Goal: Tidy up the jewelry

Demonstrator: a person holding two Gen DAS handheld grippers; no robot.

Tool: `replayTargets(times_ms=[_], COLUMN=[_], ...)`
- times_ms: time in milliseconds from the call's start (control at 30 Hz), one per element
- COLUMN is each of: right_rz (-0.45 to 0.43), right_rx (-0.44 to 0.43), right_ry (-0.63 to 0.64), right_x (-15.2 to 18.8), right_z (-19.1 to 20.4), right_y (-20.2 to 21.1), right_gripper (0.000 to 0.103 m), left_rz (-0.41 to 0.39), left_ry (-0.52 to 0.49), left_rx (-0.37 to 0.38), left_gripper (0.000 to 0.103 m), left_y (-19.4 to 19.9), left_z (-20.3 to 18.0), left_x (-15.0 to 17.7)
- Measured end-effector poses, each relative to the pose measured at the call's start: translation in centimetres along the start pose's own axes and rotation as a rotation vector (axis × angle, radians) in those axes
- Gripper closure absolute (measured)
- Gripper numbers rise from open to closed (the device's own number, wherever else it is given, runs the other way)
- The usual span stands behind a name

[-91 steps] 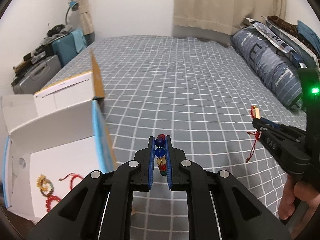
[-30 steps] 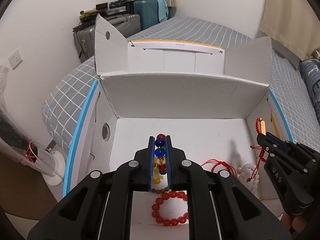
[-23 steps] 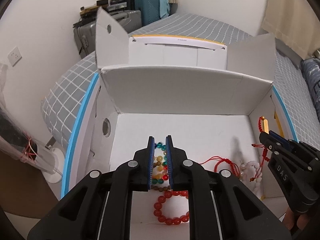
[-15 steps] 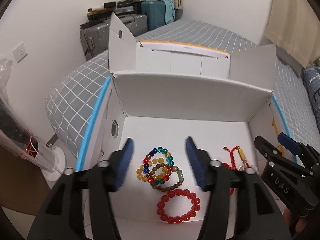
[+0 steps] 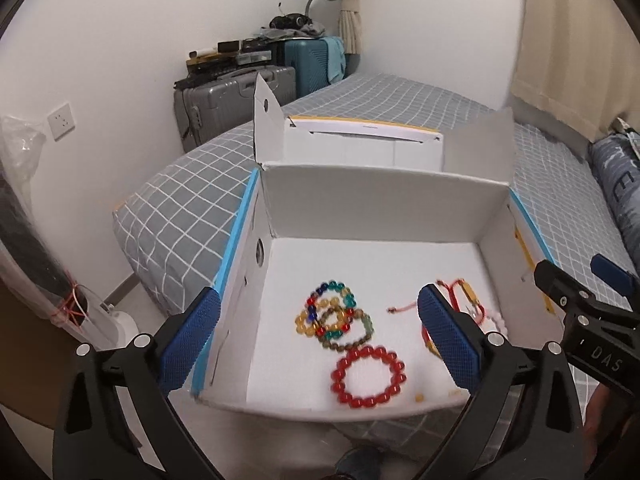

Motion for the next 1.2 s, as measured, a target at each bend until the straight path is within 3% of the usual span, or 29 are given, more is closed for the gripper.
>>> replayTargets(times_ms=[400, 567, 1200], right_rz=[-0.057, -0.071, -0.056], right_rx=[-0.016, -0.003, 0.02], right_ry=[-0.024, -0.017, -0.006], right_x=[4.7, 6.1, 7.0], right_z=[-0.7, -0.8, -0.8], right_y=[4.4, 5.6, 5.2], right_gripper=[0.008, 0.008, 0.008], left_rz=[-0.076, -0.068, -0.054], left_ry=[-0.044, -0.029, -0.027], left_rx=[0.039, 0.042, 0.036], left_gripper=[0.006, 0.006, 0.006], left_y=[4.4, 4.5, 3.6], left_z=[-1.2, -0.7, -0.3], left_x=[3.6, 5.1, 6.4])
Point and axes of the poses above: each gripper's, at about its wrist camera, not at the fingertips, and y roughly against the way its jaws point, z to its left, x to its underside, the point moved 10 cm from there along -y, roughly the way its jaws point, and after that the axes turned 4 degrees about x, right-handed, at the moved point
